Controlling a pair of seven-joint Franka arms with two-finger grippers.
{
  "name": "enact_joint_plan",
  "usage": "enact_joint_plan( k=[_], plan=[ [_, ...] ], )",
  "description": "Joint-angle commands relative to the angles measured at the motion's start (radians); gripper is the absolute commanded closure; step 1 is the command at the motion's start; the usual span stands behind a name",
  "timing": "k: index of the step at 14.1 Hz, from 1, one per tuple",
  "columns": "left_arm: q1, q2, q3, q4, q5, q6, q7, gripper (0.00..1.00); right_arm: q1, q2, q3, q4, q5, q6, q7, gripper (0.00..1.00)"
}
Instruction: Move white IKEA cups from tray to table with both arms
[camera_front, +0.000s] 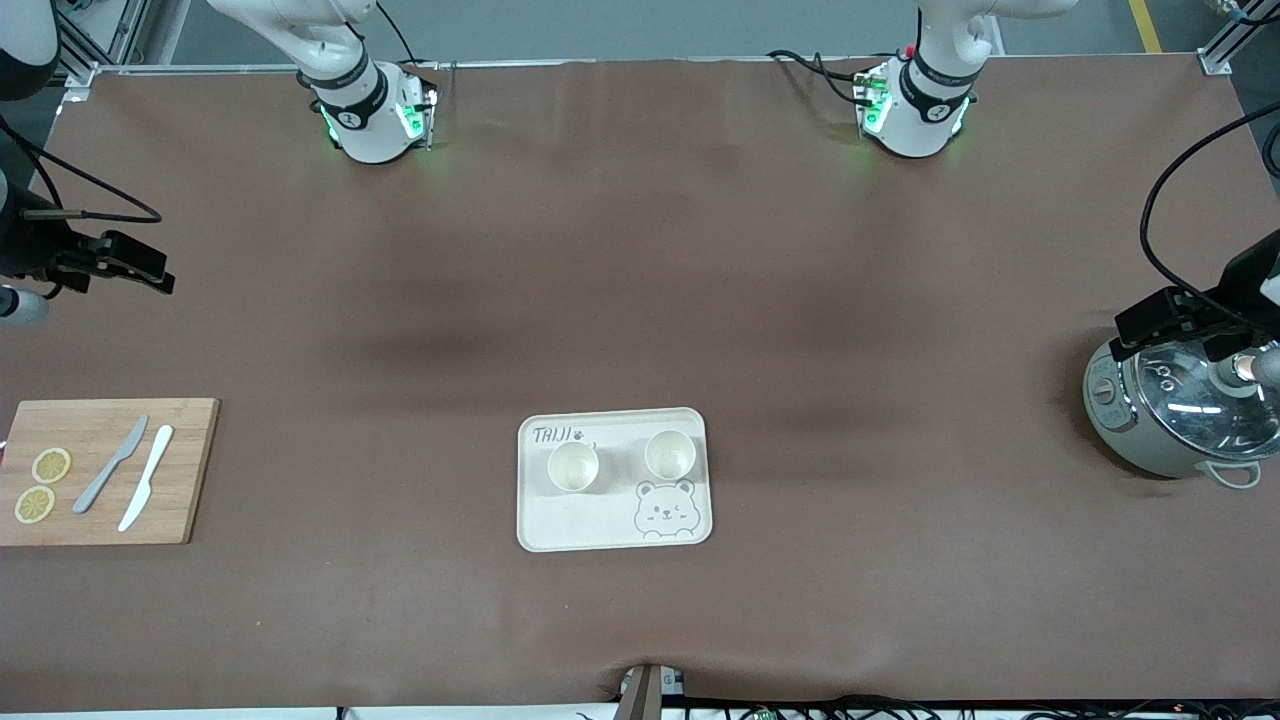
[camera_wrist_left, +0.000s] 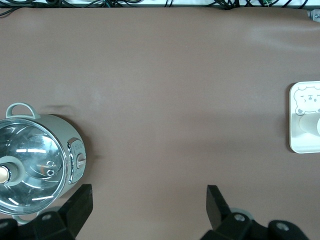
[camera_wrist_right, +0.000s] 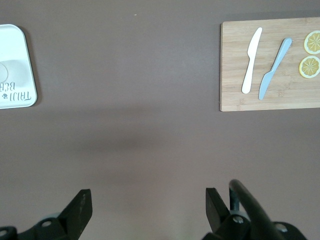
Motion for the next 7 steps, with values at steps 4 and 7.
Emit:
enact_joint_plan(
  k=[4,7],
  plan=[
    [-0.002,0.008,-0.001,0.025,0.025,-0.021,-0.012,0.00,-0.007,-0.019,0.008,-0.022,0.002,0.014,-0.004,0.00],
    [0.005,0.008,-0.001,0.012,0.028,-0.021,-0.017,0.00,-0.007,-0.016,0.008,-0.022,0.003,0.015,-0.003,0.00]
  ],
)
